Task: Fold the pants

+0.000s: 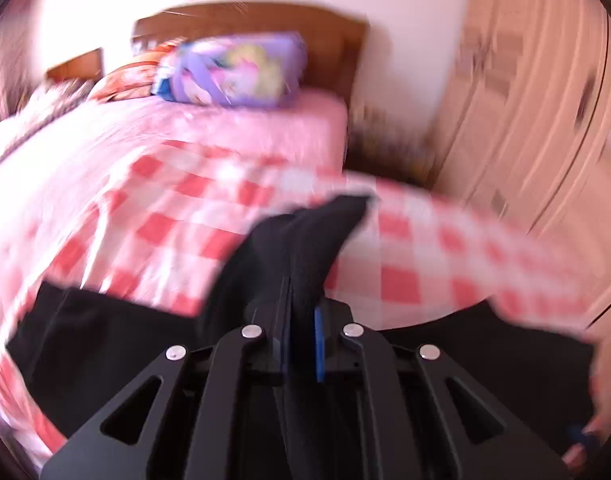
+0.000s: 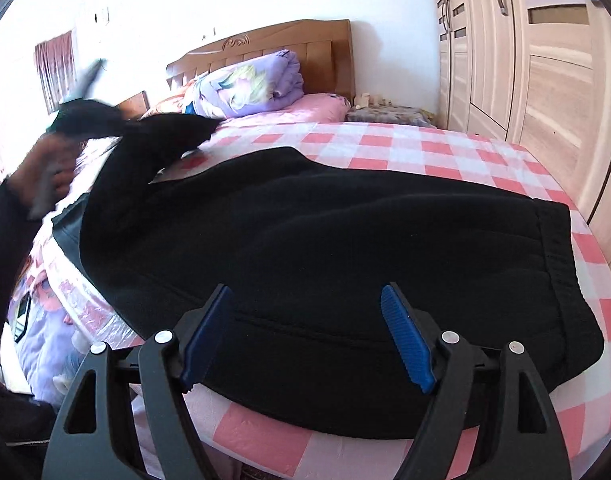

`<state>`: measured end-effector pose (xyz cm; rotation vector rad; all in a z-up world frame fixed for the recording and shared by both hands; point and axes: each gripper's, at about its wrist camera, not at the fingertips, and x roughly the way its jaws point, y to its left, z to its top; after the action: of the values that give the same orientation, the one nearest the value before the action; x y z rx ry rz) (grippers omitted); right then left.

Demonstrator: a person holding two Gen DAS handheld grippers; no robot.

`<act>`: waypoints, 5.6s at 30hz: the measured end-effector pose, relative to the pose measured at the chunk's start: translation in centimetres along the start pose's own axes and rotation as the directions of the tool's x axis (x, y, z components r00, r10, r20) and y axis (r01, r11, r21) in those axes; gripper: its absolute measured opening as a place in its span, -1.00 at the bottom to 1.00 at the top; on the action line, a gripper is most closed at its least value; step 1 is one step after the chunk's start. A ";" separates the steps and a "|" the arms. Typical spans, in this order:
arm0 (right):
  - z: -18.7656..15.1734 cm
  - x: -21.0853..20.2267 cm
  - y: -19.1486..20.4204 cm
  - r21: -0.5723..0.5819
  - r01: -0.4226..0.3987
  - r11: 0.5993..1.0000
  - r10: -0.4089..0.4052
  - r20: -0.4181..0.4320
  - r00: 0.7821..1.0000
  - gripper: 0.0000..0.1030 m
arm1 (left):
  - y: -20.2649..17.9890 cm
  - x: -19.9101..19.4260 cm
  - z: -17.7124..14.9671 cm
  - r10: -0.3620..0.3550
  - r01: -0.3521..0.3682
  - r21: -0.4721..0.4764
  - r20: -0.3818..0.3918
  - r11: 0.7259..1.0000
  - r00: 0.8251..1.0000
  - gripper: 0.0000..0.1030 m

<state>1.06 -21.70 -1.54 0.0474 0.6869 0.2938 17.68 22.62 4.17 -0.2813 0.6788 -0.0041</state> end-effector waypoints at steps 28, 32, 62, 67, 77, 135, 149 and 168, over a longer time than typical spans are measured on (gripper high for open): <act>13.6 22.4 24.4 -0.605 -0.531 0.593 0.355 -0.396 0.847 0.15 | 14.1 -4.9 -11.5 0.243 -0.242 0.058 -0.013 0.969 0.970 0.08; 12.3 24.0 26.2 -0.649 -0.572 0.502 0.316 -0.478 0.819 0.01 | 14.2 -3.9 -11.7 0.203 -0.201 0.046 -0.049 0.979 0.978 -0.79; 13.6 18.9 22.2 -0.230 -0.635 0.737 0.559 -0.322 0.765 0.37 | 15.9 -11.6 -12.4 0.282 -0.270 -0.120 0.096 0.955 0.955 0.64; 9.7 19.1 25.7 -0.163 -0.680 0.715 0.567 -0.433 0.700 0.30 | 7.2 -10.9 -13.2 0.210 -0.237 0.261 0.126 0.936 0.969 0.65; 12.3 18.7 30.3 -0.260 -0.673 0.692 0.541 -0.431 0.722 -0.77 | 5.1 -6.8 -17.1 0.236 -0.263 0.511 0.117 0.818 0.965 0.67; 1.9 5.0 22.8 -0.513 -0.470 0.718 0.430 -0.204 0.879 0.18 | 19.6 -6.3 -14.6 -0.016 0.004 -0.466 -0.022 0.885 1.000 0.54; 3.4 15.3 35.4 -0.624 -0.553 0.551 0.387 -0.396 0.833 -0.39 | 21.2 -3.4 -11.7 -0.106 0.066 -0.488 -0.055 0.870 0.993 0.54; 5.8 13.2 33.5 -0.546 -0.604 0.581 0.505 -0.340 0.793 -0.84 | 18.2 -1.9 -11.8 -0.113 0.047 -0.496 -0.105 0.867 0.988 -0.33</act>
<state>5.92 14.42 -0.53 -0.4264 0.6758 1.1575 7.33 37.35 -8.11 -0.8098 0.7936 0.0731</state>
